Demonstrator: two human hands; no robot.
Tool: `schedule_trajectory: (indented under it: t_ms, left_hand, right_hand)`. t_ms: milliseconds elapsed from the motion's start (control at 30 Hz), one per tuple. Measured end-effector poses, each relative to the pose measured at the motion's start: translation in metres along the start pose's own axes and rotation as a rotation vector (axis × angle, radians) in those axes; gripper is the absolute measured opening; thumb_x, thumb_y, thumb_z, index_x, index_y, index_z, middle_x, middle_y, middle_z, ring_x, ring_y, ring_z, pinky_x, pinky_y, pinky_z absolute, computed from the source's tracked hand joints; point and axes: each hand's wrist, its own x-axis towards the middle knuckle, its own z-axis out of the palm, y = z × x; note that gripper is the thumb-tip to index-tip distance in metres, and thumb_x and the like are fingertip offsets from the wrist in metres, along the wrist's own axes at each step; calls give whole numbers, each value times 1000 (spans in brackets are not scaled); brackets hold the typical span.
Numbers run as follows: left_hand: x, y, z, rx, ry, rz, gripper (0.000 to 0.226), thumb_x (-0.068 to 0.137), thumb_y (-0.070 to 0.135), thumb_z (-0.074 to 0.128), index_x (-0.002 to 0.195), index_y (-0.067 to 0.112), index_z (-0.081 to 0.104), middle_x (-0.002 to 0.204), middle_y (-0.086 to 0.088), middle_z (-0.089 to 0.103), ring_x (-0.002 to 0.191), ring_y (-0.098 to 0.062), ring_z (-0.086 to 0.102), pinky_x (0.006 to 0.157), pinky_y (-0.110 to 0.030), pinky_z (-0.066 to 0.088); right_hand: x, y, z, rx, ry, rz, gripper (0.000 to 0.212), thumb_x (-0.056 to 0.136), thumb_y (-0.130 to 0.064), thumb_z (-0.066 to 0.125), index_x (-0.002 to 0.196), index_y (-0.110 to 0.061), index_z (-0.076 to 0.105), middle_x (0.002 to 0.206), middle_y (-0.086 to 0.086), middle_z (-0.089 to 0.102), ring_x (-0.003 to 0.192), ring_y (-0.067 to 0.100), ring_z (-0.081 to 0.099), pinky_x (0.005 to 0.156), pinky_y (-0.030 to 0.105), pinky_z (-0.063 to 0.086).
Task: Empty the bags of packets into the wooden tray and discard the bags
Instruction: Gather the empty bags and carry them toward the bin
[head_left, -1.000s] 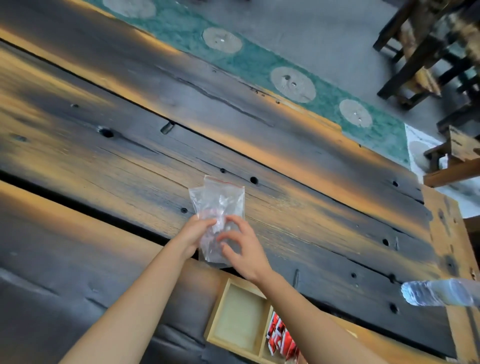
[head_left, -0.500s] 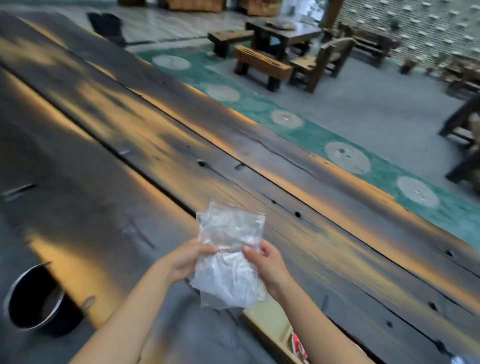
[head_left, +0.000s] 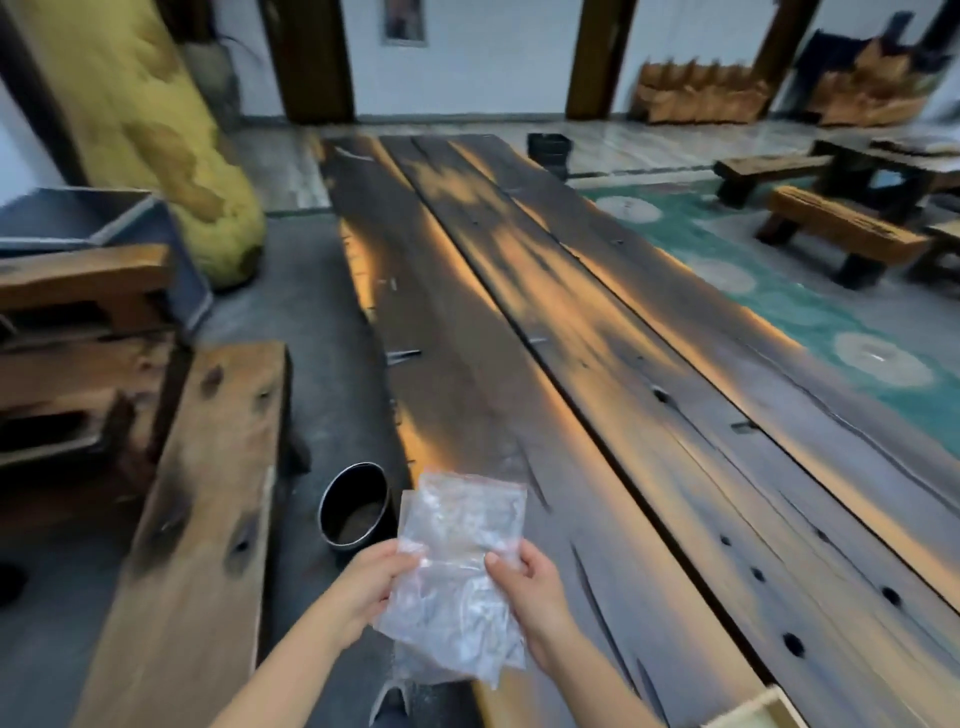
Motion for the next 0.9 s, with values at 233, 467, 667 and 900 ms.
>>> schedule_trajectory:
  t_ms: [233,467,667,900]
  left_hand:
    - [67,27,-83,-187,152,5,20,85,11,64,103,4,70,109,-25,69,94,-35,66,94,-51,47]
    - [191,91,-162,-127,187,-11,16,87,13,62,100,3,67,87,-12,75,82,-26,72,78,-37,59]
    - [275,135,-206,-63,189,-1,12,90,7,55,87,13,64,53,5,69,46,-5,64,42,-14,48]
    - [335,137,-257,46,292,7,11,85,19,63,74,20,65,61,6,69,53,-8,64,52,-21,50]
  right_hand:
    - [92,-28,83,-118,-148,-4,7,88,-3,62,94,-4,63,86,13,73,72,22,69,59,29,55]
    - [216,-48,150,-185,-91,117,9,85,-4,59,90,-11,60,72,5,60,66,16,58,57,26,49]
    - [315,-61,197,-370,-73,-18,23,84,4,62,79,-17,56,67,2,57,56,6,54,51,15,47]
    - [400,-49,199,-1250,-65,-542,45,82,-29,64,125,-19,53,139,5,50,128,26,44,104,41,36]
